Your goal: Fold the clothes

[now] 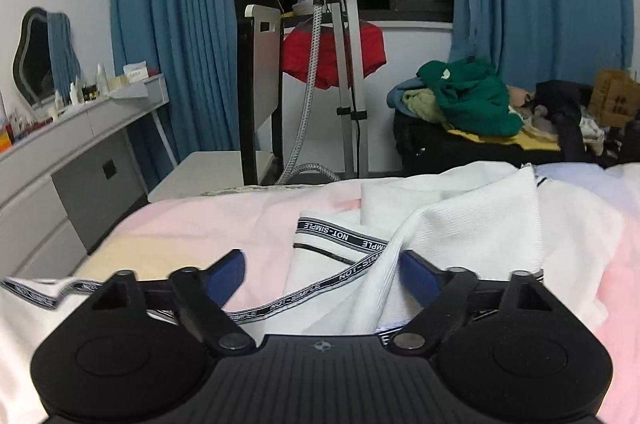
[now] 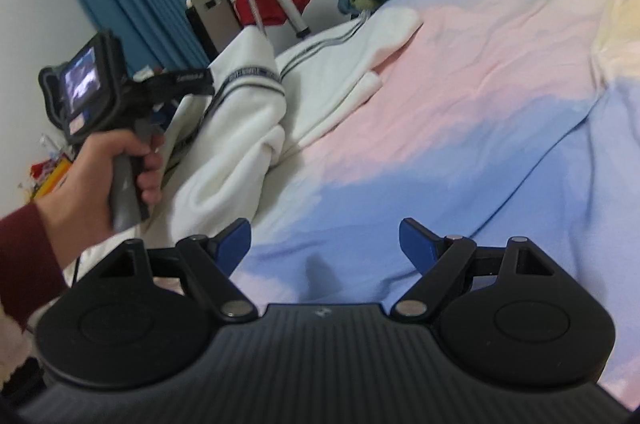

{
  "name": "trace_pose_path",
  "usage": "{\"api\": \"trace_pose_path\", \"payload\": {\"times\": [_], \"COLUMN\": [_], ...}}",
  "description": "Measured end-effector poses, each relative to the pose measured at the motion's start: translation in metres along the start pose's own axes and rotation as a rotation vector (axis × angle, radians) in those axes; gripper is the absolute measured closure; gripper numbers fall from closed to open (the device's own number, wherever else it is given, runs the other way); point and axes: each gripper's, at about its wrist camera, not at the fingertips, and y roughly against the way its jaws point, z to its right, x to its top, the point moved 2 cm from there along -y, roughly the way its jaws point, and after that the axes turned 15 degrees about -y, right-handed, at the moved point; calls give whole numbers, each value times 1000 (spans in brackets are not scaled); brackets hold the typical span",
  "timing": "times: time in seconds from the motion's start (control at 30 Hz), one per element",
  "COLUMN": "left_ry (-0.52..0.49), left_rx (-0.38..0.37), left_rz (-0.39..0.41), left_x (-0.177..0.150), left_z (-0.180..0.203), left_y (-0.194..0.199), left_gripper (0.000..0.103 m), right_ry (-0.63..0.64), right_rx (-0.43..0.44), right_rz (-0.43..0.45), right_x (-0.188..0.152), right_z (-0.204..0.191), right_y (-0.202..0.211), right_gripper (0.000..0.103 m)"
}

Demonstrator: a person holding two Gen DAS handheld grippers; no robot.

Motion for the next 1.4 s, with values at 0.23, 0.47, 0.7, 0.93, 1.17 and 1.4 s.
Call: {"api": "trace_pose_path", "payload": {"times": [0.23,0.47,0.7,0.93,1.17,1.4], "left_ry": [-101,-285,-364,-297,-240,-268], "left_rx": [-58,-124,-279,-385,-382,-383], "left_rz": [18,129,113,-28,-8,90], "left_x": [-4,-12,-77,-168,-190,-148], "left_z": [21,29,36,54,54,65], "left_y": [34,138,228,227,218,220], "left_gripper": [99,100,100,100,88,45], "right_ry": [-12,-2,0,-33,-79,-133], "right_rx": [-8,-18,-20,-29,-43,-40], "right_rz": [-7,24,60,80,83,98], "right_x": [0,1,3,6,9,12], "right_z": [4,1,-1,5,12,17], "right_y": [-4,7,23,31,33,40], "right_gripper": [20,20,20,20,20,20]}}
